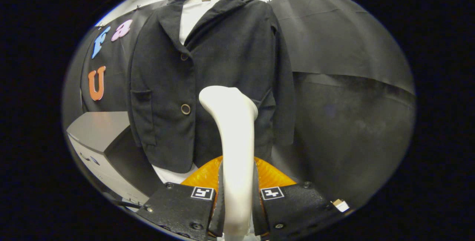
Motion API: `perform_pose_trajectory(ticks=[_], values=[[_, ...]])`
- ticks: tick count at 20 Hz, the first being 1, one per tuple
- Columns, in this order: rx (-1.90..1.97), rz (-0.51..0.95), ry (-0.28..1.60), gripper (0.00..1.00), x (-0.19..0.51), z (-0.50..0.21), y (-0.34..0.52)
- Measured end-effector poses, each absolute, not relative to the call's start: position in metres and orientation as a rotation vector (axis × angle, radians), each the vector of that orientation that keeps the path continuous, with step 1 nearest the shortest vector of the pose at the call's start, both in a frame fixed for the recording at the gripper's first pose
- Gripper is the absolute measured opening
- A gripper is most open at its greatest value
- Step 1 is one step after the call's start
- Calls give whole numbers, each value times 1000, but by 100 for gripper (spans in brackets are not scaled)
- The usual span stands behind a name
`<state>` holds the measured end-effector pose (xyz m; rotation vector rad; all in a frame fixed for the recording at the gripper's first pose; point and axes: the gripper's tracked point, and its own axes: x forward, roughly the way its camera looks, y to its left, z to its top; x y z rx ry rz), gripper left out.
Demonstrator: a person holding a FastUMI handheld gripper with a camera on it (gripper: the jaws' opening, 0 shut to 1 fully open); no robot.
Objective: Iron the clothes twice with a garment steamer, once on the left side and once on the right side.
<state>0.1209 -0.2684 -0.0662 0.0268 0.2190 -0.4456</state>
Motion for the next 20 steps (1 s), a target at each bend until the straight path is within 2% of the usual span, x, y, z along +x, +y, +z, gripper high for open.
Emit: perform_pose_trajectory(ticks=[20], values=[[-3, -455, 458, 33, 120, -197, -268]])
